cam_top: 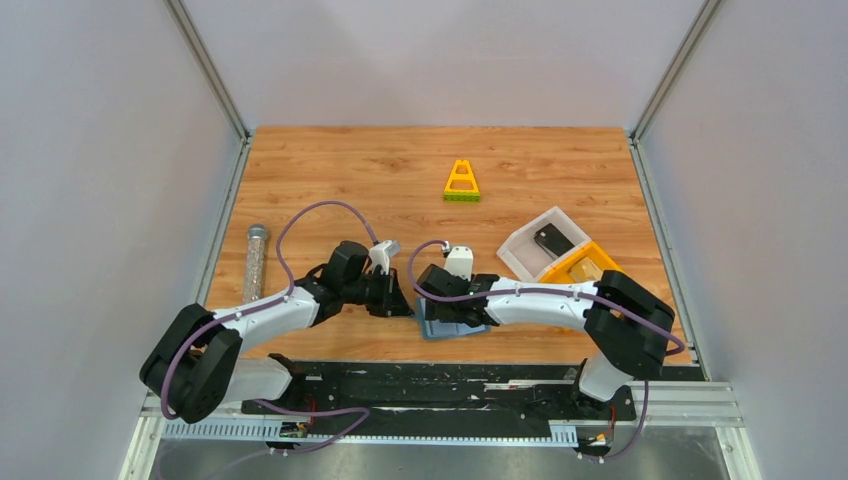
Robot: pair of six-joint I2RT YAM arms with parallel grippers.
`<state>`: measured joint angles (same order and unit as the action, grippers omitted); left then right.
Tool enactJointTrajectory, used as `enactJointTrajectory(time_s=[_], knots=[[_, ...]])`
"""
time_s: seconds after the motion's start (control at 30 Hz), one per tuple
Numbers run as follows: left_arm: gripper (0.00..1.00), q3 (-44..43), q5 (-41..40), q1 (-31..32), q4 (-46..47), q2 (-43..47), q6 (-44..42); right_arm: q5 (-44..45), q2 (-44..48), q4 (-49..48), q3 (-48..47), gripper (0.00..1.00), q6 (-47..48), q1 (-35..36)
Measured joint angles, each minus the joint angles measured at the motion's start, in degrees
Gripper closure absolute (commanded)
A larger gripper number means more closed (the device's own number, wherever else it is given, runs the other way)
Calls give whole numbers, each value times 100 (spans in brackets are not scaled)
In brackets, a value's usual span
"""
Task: Take the credit cards out of the card holder
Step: Remove the credit card from the card holder.
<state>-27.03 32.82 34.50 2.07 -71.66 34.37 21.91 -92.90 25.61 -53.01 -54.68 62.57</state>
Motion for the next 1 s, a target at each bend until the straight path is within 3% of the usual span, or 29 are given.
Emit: enactJointTrajectory(time_s=[0.33,0.73,1.0], knots=[[100,0,-28,0,-55,0,-2,531,256,695,83,46,-367,0],[100,0,-31,0,-61,13,-13,916,1617,1545,691,48,-826,-234],[100,0,-26,0,-52,74,-4,101,2409,505,699,47,20,-249]])
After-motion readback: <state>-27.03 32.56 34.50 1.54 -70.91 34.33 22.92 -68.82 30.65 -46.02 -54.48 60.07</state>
